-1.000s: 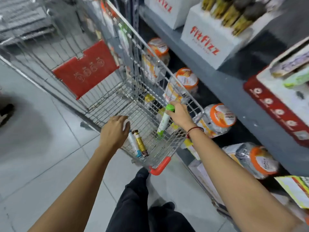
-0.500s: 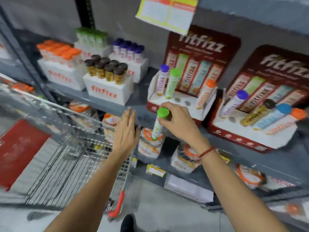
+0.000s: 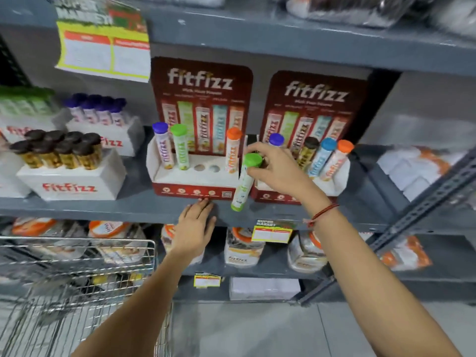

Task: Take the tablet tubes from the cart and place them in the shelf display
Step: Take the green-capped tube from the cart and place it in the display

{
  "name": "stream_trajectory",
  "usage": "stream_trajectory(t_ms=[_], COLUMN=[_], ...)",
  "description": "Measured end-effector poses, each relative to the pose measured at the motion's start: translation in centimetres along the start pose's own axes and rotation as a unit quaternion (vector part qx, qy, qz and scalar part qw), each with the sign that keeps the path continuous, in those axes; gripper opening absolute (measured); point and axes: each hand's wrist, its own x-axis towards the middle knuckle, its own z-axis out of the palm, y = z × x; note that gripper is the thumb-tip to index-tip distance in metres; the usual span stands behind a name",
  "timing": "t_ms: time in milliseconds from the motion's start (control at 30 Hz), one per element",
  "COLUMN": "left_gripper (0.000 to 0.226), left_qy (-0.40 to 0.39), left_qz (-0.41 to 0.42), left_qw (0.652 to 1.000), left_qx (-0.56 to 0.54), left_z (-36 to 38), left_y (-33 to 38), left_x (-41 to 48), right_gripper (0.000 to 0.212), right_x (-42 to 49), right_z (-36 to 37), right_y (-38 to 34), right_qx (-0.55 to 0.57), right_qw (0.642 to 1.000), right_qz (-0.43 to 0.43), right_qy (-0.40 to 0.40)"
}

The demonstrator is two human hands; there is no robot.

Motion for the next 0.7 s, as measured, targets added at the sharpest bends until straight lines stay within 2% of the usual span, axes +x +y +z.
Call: stream_trajectory(t_ms=[233, 400, 533, 700], left_gripper=[0.054, 0.044, 0.037, 0.034], left_qy=[-0.002, 0.023, 0.042, 0.033], left_qz=[0.018, 0.005, -0.005, 0.069], left_qw=[1.0, 1.0, 0.999, 0.996], left_qx=[0.017, 0.007, -0.016, -0.05], left_z=[0.2, 0.7, 0.9, 1.8], left_y=[0.1, 0.2, 0.7, 3.7], left_x=[-0.4, -0.2, 0.1, 0.8], right_gripper=[0.027, 0.026, 0.014, 0.015], right_x=[0.2, 0.8, 1.2, 1.3], right_z=[-2.3, -3.4, -3.8, -4.3], right_y=[0.7, 1.0, 1.5, 2.6], right_qx=[0.001, 0.004, -0.001, -0.066], right_qw=[0.999, 0.998, 0.998, 0.997], right_qz=[0.02, 0.045, 0.052, 0.043], right_qy=[-0.039, -0.045, -0.045, -0.007])
